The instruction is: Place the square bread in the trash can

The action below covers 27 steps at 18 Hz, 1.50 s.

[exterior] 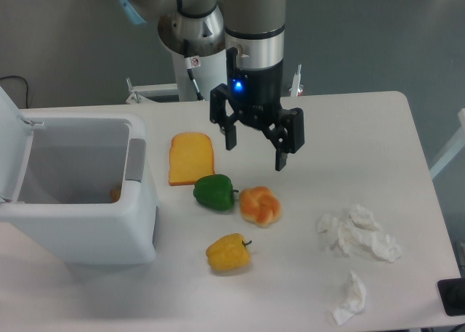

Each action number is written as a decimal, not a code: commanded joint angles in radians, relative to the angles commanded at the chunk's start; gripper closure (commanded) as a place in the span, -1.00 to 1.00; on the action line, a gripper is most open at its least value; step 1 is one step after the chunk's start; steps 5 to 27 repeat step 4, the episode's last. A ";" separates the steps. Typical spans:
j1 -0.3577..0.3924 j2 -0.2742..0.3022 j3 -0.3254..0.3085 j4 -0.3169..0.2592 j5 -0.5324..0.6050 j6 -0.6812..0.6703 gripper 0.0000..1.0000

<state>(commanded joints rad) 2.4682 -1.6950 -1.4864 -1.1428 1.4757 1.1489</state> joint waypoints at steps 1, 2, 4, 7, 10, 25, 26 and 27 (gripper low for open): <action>0.000 -0.002 0.002 0.002 0.000 0.000 -1.00; 0.000 -0.003 0.000 0.009 0.000 0.000 -1.00; 0.000 -0.002 -0.002 0.011 0.000 0.000 -1.00; 0.000 -0.002 -0.002 0.011 0.000 0.000 -1.00; 0.000 -0.002 -0.002 0.011 0.000 0.000 -1.00; 0.000 -0.002 -0.002 0.011 0.000 0.000 -1.00; 0.000 -0.002 -0.002 0.011 0.000 0.000 -1.00; 0.000 -0.002 -0.002 0.011 0.000 0.000 -1.00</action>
